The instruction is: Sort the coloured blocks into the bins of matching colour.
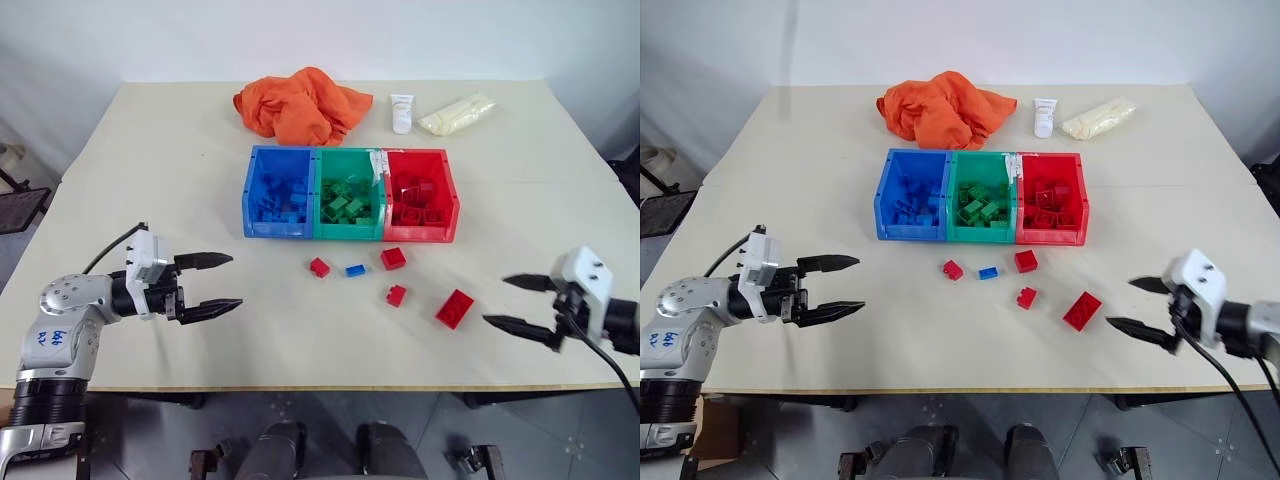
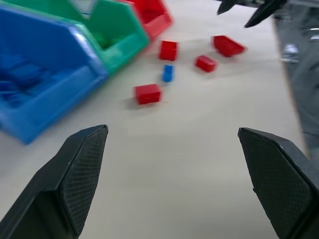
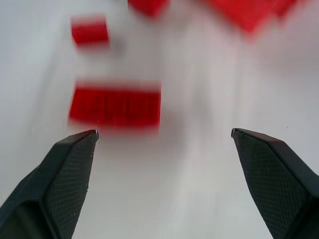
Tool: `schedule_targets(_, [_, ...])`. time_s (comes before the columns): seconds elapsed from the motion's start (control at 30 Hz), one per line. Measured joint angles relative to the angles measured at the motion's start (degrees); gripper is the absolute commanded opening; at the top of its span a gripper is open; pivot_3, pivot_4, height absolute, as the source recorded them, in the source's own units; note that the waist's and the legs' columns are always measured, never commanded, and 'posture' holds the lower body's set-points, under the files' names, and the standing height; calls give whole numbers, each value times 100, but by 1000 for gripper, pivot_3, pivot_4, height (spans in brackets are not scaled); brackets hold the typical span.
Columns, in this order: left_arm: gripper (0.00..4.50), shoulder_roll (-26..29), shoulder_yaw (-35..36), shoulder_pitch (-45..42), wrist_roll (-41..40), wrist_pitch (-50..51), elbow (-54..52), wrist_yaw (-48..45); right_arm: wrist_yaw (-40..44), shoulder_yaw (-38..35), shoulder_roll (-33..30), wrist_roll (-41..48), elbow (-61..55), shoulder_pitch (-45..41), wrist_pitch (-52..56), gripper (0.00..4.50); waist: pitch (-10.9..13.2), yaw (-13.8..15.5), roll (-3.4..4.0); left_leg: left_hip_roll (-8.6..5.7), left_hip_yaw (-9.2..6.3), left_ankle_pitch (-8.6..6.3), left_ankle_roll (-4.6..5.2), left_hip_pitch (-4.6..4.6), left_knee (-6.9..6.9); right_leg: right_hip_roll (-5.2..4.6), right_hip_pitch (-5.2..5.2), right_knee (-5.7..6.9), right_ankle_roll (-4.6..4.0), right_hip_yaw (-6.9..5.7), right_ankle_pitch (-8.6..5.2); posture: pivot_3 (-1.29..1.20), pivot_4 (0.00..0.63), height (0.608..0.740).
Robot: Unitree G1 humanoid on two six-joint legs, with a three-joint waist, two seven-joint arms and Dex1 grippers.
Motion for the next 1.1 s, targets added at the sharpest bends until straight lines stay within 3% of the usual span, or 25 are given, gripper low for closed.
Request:
schedule_targets(0.33, [4453,-198,-332,-585,267,-340,737,-283,149,-1287,-32,-147,-383,1198,39,4500,1,1,-1,6,16,0,1,9,-2,3,4,0,1,4,0,0,150,740])
schedule_targets(0.53, [4453,-283,-352,-700,296,-437,879,-378,151,-1253,-33,-143,-421,1015,43,4500,1,-19,-1,9,16,0,0,11,-2,3,4,0,1,4,0,0,150,740])
schedule_targets(0.83, [4453,-426,-238,-580,88,-416,703,-468,143,678,-46,-184,-384,-801,137,4500,1,-83,-1,11,16,0,-1,11,2,3,2,3,1,2,0,0,150,740])
schedule_targets(1.0, [4453,-379,-95,-173,32,-406,338,-463,292,1818,52,-514,310,-1999,-7,4500,1,-123,-2,12,9,-1,-2,10,2,3,2,2,1,-2,0,0,150,740])
schedule_targets(1.1, [4453,-371,-38,30,26,-384,159,-403,388,2232,156,-712,745,-2259,-167,4500,2,-115,-2,9,9,-1,-2,7,1,1,0,3,1,-1,0,0,150,740])
